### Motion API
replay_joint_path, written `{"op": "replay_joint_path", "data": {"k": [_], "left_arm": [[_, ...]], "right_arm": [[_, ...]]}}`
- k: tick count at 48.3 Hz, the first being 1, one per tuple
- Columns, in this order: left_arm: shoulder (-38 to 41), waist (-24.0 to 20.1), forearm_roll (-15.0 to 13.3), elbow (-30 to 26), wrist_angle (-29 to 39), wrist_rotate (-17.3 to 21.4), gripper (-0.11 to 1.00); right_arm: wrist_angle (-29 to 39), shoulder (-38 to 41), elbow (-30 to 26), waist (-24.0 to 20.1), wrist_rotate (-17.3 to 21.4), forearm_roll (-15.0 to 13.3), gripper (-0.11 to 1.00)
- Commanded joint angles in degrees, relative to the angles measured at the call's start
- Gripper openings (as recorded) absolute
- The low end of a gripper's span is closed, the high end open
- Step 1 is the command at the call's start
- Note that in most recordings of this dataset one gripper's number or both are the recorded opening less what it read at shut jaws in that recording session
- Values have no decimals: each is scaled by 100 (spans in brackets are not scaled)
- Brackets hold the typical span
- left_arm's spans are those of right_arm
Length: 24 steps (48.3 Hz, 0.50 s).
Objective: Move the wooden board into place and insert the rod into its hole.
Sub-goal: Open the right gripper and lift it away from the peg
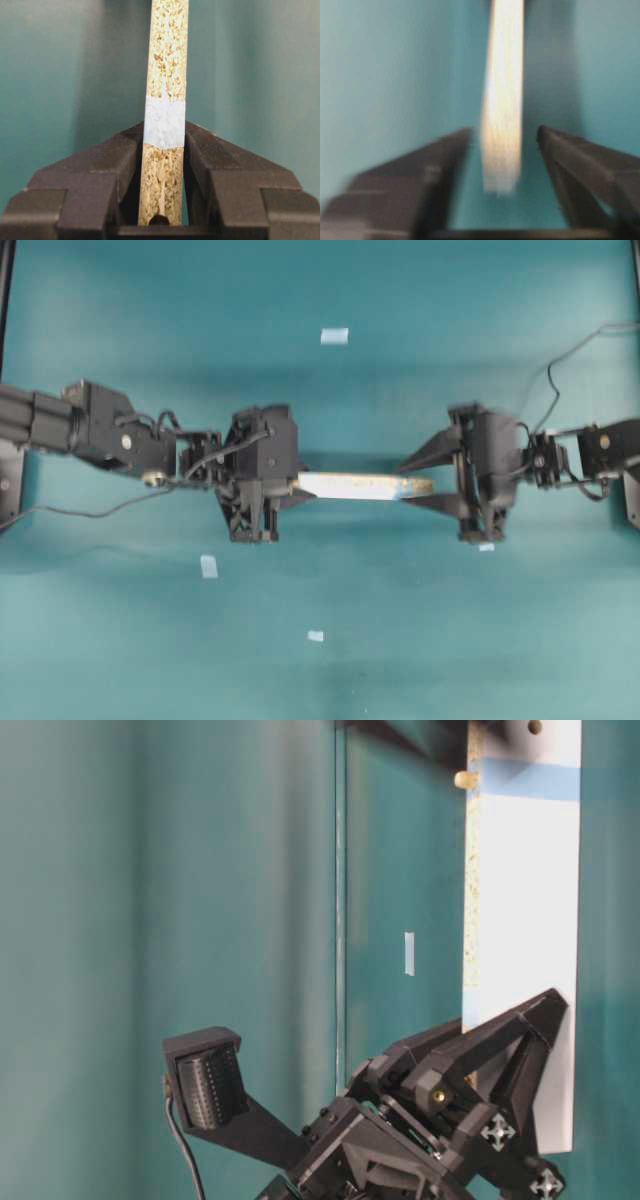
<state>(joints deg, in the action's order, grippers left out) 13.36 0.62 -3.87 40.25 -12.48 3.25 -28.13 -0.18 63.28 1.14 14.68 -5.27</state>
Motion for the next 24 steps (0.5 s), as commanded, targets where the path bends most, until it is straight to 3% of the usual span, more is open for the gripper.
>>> {"op": "replay_joint_path", "data": {"k": [1,24], "left_arm": [[-114,79,0,-123,-44,-18,22],[-167,79,0,-123,70,-18,23]], "right_arm": [[158,-369,-79,-9,9,0,82],[1195,-1863,-79,-9,9,-9,85]]}}
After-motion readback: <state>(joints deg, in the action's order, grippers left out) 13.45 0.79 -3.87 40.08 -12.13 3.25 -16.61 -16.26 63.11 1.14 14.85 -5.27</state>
